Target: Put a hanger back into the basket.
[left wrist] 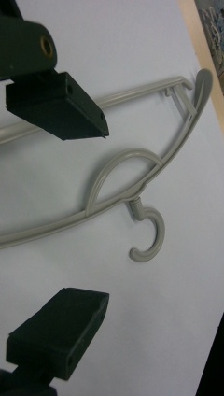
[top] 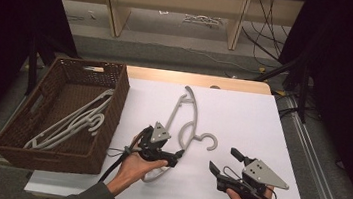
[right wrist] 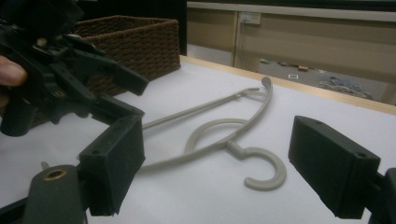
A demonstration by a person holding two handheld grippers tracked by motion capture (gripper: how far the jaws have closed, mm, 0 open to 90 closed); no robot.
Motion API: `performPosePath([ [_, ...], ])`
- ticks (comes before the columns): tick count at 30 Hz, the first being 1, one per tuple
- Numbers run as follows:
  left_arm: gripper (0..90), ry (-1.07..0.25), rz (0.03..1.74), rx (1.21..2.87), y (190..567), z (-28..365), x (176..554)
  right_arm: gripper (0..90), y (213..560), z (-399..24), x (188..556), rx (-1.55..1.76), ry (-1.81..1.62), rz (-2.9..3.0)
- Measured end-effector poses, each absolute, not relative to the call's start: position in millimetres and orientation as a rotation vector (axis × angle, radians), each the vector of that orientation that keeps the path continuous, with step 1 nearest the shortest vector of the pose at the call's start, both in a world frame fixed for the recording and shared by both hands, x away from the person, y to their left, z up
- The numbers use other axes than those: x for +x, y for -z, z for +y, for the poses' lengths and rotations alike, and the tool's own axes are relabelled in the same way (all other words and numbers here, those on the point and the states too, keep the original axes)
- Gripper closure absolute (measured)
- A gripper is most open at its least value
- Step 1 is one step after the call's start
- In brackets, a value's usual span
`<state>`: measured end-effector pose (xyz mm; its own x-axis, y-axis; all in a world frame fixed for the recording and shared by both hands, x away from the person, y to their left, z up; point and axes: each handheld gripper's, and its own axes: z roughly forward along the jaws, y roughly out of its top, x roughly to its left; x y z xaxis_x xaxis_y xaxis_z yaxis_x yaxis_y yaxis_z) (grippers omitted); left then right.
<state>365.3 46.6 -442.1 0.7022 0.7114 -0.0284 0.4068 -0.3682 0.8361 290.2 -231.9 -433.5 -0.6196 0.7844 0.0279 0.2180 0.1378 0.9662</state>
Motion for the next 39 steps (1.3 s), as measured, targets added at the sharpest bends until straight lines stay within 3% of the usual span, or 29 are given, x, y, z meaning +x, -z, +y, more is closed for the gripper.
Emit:
performPosePath([
  [17, 20.5, -0.397, 0.827, 2.221, 458, 29, 382, 19.2, 433, -229, 292, 0.942, -1.483, 1.941],
  [39, 40.6, -0.27, 0.828, 2.455, 464, -6, 403, 19.2, 433, -228, 293, 0.932, -1.481, 1.953],
])
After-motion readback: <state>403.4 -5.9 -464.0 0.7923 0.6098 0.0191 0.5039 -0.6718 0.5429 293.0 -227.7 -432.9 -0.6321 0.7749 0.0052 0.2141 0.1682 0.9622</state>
